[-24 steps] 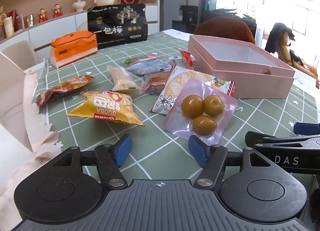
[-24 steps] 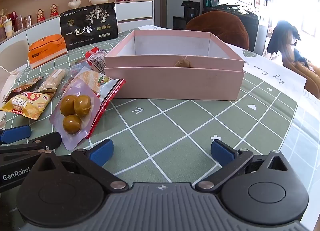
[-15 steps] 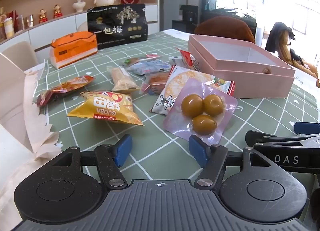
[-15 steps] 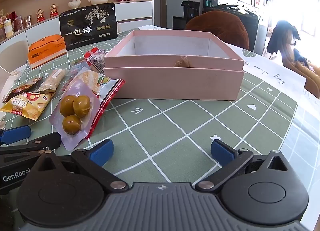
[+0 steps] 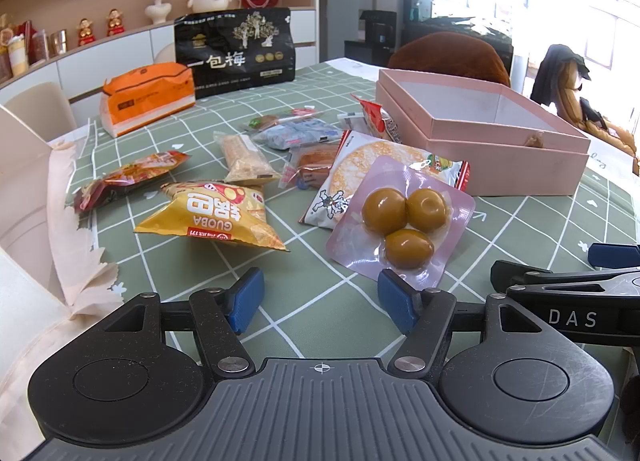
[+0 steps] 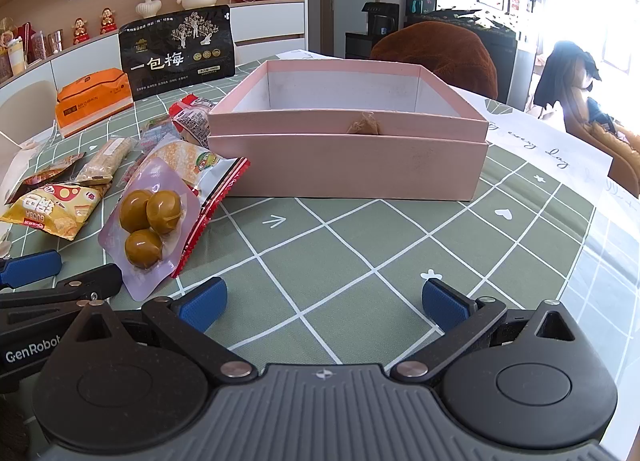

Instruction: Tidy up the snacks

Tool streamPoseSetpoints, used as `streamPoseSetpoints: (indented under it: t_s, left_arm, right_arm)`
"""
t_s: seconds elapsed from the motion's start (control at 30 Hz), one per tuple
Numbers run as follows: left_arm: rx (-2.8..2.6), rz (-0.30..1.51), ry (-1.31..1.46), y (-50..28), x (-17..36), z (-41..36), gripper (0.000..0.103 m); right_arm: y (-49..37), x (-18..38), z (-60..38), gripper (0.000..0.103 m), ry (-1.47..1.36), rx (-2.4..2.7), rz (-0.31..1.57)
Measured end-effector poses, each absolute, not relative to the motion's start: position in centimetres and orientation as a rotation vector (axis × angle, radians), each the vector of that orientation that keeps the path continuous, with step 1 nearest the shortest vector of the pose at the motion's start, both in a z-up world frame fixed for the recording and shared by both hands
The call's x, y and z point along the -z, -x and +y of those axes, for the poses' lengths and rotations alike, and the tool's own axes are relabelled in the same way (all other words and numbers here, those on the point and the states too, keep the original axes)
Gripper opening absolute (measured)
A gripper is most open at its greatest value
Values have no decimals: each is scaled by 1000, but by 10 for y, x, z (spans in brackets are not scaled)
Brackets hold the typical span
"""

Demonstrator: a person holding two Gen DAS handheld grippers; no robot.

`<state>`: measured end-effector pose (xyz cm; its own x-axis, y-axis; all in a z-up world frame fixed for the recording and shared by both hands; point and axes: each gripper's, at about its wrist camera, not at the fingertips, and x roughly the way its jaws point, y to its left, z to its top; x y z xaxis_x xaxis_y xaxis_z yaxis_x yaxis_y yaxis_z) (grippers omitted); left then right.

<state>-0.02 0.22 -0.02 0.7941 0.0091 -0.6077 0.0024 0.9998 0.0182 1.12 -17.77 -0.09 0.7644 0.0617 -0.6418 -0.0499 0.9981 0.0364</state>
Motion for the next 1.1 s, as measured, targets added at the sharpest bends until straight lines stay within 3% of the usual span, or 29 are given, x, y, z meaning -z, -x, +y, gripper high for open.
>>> streamPoseSetpoints:
  t_s: [1.1]
  left_arm:
    - [-18, 655, -16, 0, -1, -3, 72]
  right_arm:
    - [-11, 1, -178, 103, -21, -62, 698]
